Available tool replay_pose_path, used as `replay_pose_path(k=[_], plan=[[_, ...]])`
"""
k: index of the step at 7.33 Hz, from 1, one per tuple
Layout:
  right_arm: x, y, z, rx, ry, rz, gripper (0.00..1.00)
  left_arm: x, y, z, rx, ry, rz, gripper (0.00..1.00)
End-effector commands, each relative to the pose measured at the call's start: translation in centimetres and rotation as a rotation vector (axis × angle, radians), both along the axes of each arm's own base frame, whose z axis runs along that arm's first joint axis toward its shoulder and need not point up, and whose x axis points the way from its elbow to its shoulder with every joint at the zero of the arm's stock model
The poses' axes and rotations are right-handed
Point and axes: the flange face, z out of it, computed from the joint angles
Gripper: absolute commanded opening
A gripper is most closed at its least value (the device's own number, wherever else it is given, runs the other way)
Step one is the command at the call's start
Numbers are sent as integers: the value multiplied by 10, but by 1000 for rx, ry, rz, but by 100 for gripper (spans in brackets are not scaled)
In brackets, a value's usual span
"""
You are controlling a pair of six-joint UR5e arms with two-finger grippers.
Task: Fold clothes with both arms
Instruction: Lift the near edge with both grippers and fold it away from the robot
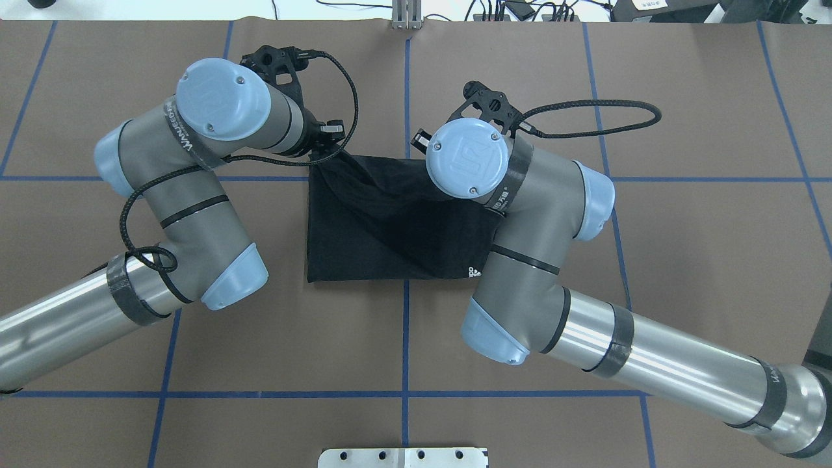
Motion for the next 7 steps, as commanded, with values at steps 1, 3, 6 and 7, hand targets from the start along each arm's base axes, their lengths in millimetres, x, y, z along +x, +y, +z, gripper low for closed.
replay_pose_path(k=[1, 3, 6, 7], plan=[[-14, -38, 18, -3, 24, -6, 0, 19, -21, 37, 3, -15, -1, 0], [-16, -61, 35, 0, 46, -14, 0, 29, -29, 60, -11, -32, -2, 0], [-41, -84, 21, 78, 93, -94, 99, 33, -29, 63, 30, -32, 22, 100], [-33, -93, 7, 81, 78, -142, 100, 28, -25, 49, 70, -23, 45, 100]])
